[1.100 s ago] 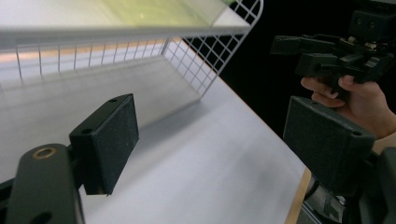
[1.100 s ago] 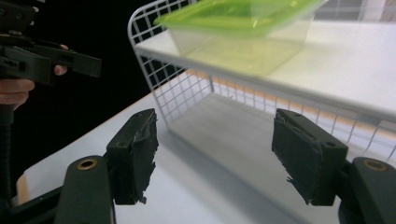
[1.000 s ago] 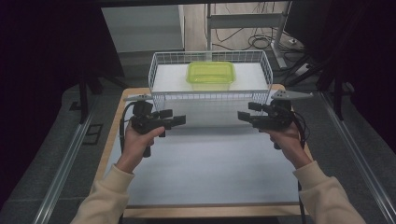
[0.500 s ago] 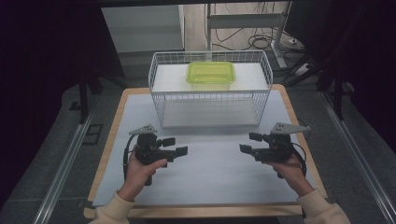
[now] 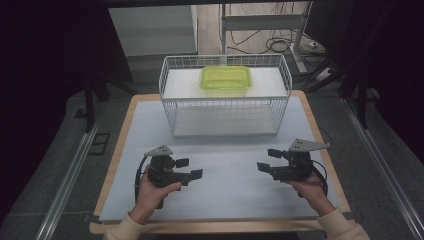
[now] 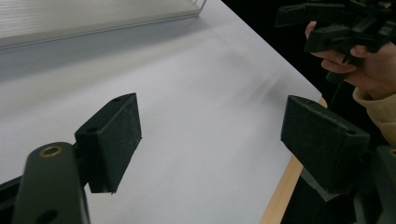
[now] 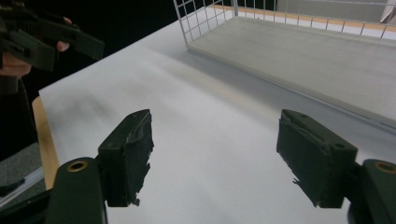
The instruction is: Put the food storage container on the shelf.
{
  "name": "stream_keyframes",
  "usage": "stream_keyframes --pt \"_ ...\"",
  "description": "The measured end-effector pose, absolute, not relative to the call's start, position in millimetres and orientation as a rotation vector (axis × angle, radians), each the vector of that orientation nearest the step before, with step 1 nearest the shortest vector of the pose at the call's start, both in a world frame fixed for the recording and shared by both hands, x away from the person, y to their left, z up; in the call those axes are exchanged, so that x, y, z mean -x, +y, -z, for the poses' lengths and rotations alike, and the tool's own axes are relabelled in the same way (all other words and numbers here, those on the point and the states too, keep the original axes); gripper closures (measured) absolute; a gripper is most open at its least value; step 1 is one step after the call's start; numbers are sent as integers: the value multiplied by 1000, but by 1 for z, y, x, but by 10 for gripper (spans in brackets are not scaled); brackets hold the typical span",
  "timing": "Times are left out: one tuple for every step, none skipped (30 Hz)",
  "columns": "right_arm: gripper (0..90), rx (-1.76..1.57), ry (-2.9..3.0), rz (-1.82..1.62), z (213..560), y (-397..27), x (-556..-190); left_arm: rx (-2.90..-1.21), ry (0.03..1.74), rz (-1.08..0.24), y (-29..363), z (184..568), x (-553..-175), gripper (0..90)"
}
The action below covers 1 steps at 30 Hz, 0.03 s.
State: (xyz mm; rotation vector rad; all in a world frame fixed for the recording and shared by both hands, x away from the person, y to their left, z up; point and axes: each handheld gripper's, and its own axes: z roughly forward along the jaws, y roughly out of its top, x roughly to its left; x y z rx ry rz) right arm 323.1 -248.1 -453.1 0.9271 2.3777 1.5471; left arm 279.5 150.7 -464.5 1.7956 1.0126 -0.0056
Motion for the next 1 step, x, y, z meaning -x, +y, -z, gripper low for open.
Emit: stream_keyframes --pt "255 -926 2381 -1543 455 -248 -322 -1794 1016 5 151 465 -279 200"
